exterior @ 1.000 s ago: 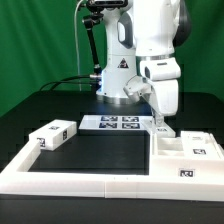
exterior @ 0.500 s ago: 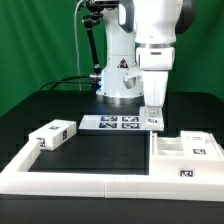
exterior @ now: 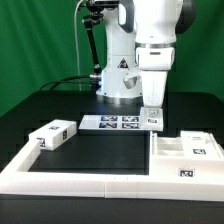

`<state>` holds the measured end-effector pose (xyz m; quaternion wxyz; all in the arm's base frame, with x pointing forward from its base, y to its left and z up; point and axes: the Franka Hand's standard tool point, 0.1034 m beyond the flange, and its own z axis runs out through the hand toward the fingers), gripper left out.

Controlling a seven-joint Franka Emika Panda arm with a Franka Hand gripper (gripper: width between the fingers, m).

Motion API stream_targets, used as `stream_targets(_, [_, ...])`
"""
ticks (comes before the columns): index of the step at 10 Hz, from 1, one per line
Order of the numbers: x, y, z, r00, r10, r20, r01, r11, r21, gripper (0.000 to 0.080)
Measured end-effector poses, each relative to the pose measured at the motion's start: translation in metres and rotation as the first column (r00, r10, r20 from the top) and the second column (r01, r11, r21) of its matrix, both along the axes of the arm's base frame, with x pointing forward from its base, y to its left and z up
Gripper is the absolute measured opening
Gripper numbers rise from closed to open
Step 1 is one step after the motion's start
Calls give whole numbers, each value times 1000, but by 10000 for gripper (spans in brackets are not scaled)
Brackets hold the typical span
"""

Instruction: Assemble cabinet

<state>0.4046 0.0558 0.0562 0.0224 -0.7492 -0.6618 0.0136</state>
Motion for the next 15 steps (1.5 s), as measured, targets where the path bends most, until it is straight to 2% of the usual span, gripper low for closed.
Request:
stream_targets(3, [2, 2, 0, 1000, -8, 25, 8, 1000, 8, 68])
stream_targets(5, [2, 11, -2, 996, -20, 84, 17, 999, 37, 68])
stream_targets(7, [13, 18, -6, 994, -32, 100, 26, 998, 55, 68])
stream_targets(11, [15, 20, -5, 992, -36, 119, 29, 998, 64, 68])
stream_targets(13, [24, 24, 0, 989, -39, 144, 29, 997, 69, 68])
stream_targets(15, [21, 25, -1, 987, -44, 154, 32, 997, 77, 68])
